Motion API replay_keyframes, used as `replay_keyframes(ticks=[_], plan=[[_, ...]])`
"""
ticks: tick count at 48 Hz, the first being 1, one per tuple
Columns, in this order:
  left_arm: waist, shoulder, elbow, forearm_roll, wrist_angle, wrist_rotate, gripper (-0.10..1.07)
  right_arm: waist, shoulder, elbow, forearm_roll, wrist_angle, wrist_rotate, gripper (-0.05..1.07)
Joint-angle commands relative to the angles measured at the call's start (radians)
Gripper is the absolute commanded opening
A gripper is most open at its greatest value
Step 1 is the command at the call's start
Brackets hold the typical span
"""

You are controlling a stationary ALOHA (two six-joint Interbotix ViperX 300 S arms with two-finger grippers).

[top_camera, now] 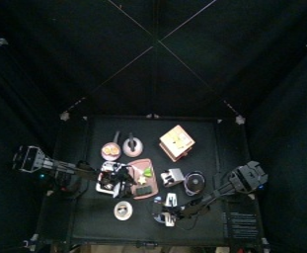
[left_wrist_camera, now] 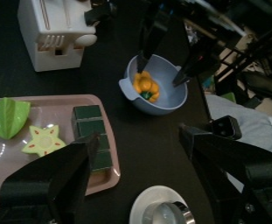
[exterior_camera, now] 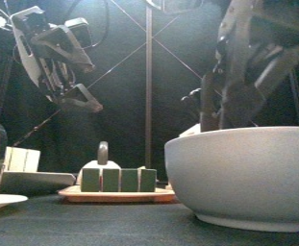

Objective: Grab cleaver

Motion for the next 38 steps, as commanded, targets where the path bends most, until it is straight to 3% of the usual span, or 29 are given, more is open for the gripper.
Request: replay_keyframes(ticks=[1, 8, 23, 30, 38], plan=[[-0.002, -0.005, -0.012, 0.003, -0.011, 0.002, 1.03, 0.009, -0.084, -0.009, -0.018, -0.003, 0.003, 1.01], [0.006, -0.005, -0.028, 0.005, -0.02, 0.009, 1.03, 0.011, -0.166, 0.012, -0.048, 0.021, 0.003, 1.01], [0.017, -0.003, -0.087, -0.031, 0.014, 0.129, 1.03, 0.008, -0.391, 0.11, -0.095, 0.055, 0.008, 1.01], [0.026, 0.0, -0.14, -0.046, 0.115, 0.158, 1.03, -0.021, -0.515, 0.181, -0.101, 0.041, 0.038, 1.01], [0.026, 0.04, -0.218, -0.044, 0.272, 0.166, 1.03, -0.103, -0.678, 0.302, -0.155, -0.037, 0.169, 1.01]])
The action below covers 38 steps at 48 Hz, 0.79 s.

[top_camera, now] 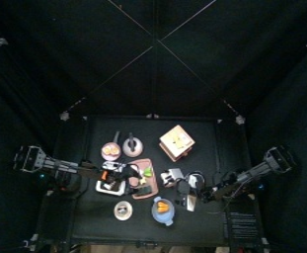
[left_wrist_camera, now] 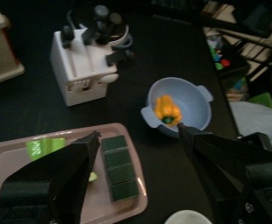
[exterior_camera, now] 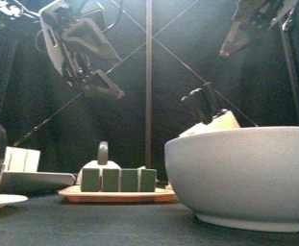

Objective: Grab cleaver

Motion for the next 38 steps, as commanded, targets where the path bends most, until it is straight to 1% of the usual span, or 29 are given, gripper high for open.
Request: replay_keyframes(ticks=[1, 4, 10, 13, 19, 26, 31, 38], plan=[[0.003, 0.02, -0.072, -0.002, 0.075, 0.002, 1.03, -0.054, -0.123, 0.067, -0.041, -0.067, 0.069, 1.01], [0.005, 0.048, -0.104, 0.0, 0.097, 0.003, 1.03, -0.077, -0.179, 0.123, -0.074, -0.114, 0.107, 1.01], [0.023, 0.086, -0.152, 0.012, 0.083, 0.003, 1.03, -0.135, -0.27, 0.233, -0.132, -0.207, 0.166, 1.01], [0.038, 0.109, -0.181, 0.017, 0.071, 0.003, 1.02, -0.172, -0.288, 0.275, -0.147, -0.233, 0.181, 1.01], [0.06, 0.156, -0.227, 0.025, 0.064, 0.003, 1.02, -0.252, -0.291, 0.331, -0.161, -0.261, 0.201, 1.01], [0.087, 0.204, -0.278, 0.035, 0.061, 0.003, 1.02, -0.328, -0.291, 0.371, -0.153, -0.278, 0.202, 1.01], [0.101, 0.236, -0.325, 0.026, 0.063, -0.002, 1.02, -0.354, -0.29, 0.391, -0.147, -0.291, 0.204, 1.01], [0.109, 0.287, -0.396, -0.003, 0.091, 0.0, 1.0, -0.356, -0.287, 0.426, -0.13, -0.304, 0.206, 1.01]])
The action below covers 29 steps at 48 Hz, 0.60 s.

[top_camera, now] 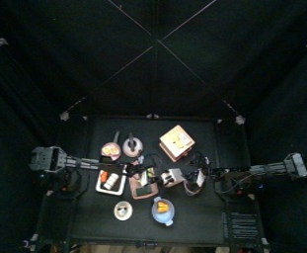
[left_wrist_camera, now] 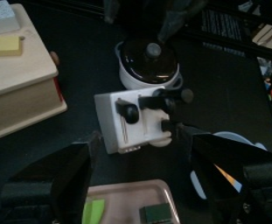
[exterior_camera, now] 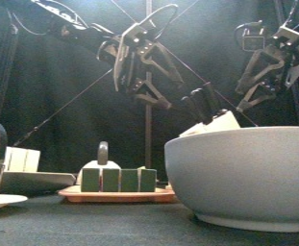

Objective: Grab cleaver

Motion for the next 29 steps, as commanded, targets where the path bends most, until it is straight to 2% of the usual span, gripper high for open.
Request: replay_keyframes(ticks=[1, 11, 29], plan=[[0.008, 0.015, -0.071, -0.015, 0.02, 0.0, 0.99, -0.005, 0.003, 0.006, 0.014, -0.011, 0.002, 1.01], [0.003, 0.063, -0.137, -0.034, 0.118, 0.0, 0.94, -0.005, 0.002, 0.008, 0.021, -0.023, 0.0, 1.01], [0.003, 0.109, -0.202, -0.051, 0.207, -0.002, 0.83, -0.009, 0.017, 0.009, 0.025, -0.051, 0.0, 1.01]])
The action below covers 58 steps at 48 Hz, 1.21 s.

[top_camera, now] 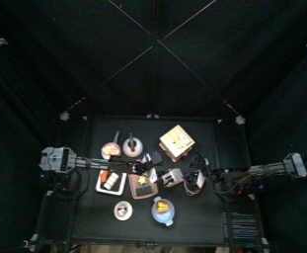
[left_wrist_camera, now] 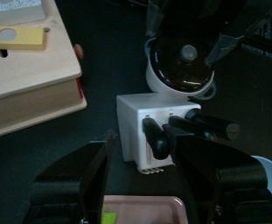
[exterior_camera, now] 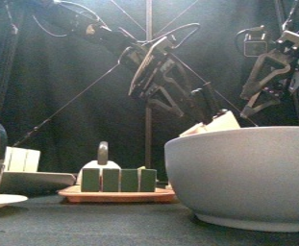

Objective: Grab cleaver

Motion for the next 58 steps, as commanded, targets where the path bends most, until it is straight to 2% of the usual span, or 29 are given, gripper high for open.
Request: replay_keyframes(ticks=[1, 29, 58], plan=[[0.0, -0.005, -0.043, 0.0, 0.014, 0.002, 0.82, -0.005, 0.006, -0.011, 0.0, -0.009, 0.002, 1.01], [-0.005, 0.006, -0.069, 0.002, 0.023, 0.006, 0.47, -0.011, 0.031, -0.012, 0.008, -0.009, 0.002, 1.01], [-0.008, 0.003, -0.069, -0.002, 0.046, 0.006, 0.45, -0.009, 0.034, -0.009, 0.014, -0.009, 0.002, 1.01]])
